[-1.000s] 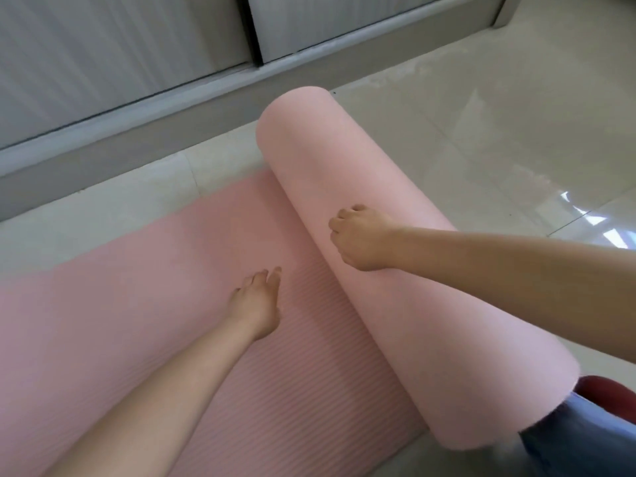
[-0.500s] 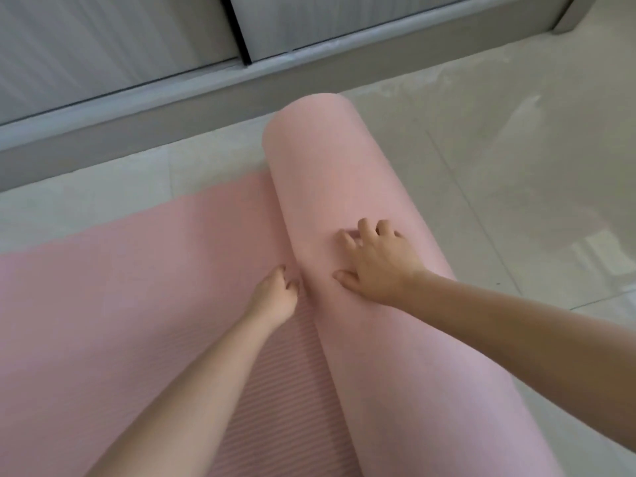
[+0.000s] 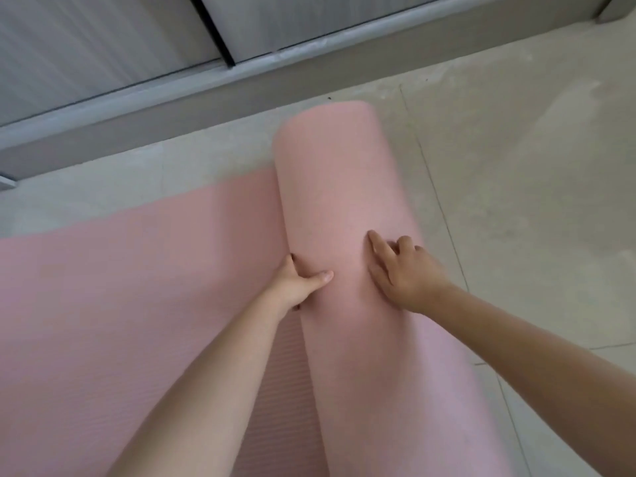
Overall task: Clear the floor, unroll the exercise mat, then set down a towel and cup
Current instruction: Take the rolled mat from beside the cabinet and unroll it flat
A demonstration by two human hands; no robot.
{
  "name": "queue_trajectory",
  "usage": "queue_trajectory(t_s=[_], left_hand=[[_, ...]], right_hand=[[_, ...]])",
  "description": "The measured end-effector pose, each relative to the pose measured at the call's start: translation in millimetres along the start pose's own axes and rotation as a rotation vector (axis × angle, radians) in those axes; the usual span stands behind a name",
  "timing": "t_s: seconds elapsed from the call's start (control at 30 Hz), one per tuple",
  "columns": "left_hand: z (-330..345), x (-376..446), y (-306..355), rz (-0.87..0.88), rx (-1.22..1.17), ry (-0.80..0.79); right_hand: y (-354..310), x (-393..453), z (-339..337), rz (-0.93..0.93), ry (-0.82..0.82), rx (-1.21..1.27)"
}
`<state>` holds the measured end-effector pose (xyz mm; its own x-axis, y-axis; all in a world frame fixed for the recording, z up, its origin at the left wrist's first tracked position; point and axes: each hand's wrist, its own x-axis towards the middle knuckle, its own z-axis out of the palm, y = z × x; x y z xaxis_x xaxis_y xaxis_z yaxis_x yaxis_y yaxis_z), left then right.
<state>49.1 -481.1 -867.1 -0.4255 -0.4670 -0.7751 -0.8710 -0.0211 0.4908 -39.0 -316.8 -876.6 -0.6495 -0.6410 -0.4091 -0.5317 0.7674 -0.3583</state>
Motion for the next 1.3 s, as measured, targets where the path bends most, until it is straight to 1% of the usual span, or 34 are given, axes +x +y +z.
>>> queue_trajectory(t_s=[0.1,0.17,0.3,0.47,0.6,0.7,0.8,0.9,1.0,1.07,1.17,1.3], left_hand=[[5,-2,4,-0.057,-0.109,-0.017],[3,-4,4,-0.076,-0.109,-0.055],[-17,3,6,-0.086,-0.041,-0.169],[-23,14,-8,-0.018,-0.023,-0.216],[-7,22,-14,0.036,-0.075,-0.173],[3,28,-20,0.046,-0.095,-0.196],[11,35,-24,0.046,-0.083,-0.209],[21,48,-28,0.058,-0.066,-0.123],[32,56,-33,0.154,-0.054,-0.018],[37,59,-35,0.200,-0.059,0.023],[40,60,-39,0.226,-0.056,0.066],[46,63,-44,0.233,-0.005,0.084]], right_hand=[[13,-4,-8,-0.054,-0.185,0.037],[17,-4,-12,-0.086,-0.282,0.056],[20,1,-12,-0.060,-0.345,0.079],[24,0,-7,0.012,-0.332,0.129],[28,-3,-9,0.097,-0.356,0.158],[26,-7,-12,0.137,-0.362,0.087],[17,-11,-14,0.149,-0.347,-0.071],[5,-11,-7,0.187,-0.301,-0.277],[-4,-15,6,0.265,-0.244,-0.457],[-7,-19,14,0.271,-0.227,-0.542],[-4,-23,21,0.259,-0.191,-0.595],[1,-32,24,0.248,-0.154,-0.536]])
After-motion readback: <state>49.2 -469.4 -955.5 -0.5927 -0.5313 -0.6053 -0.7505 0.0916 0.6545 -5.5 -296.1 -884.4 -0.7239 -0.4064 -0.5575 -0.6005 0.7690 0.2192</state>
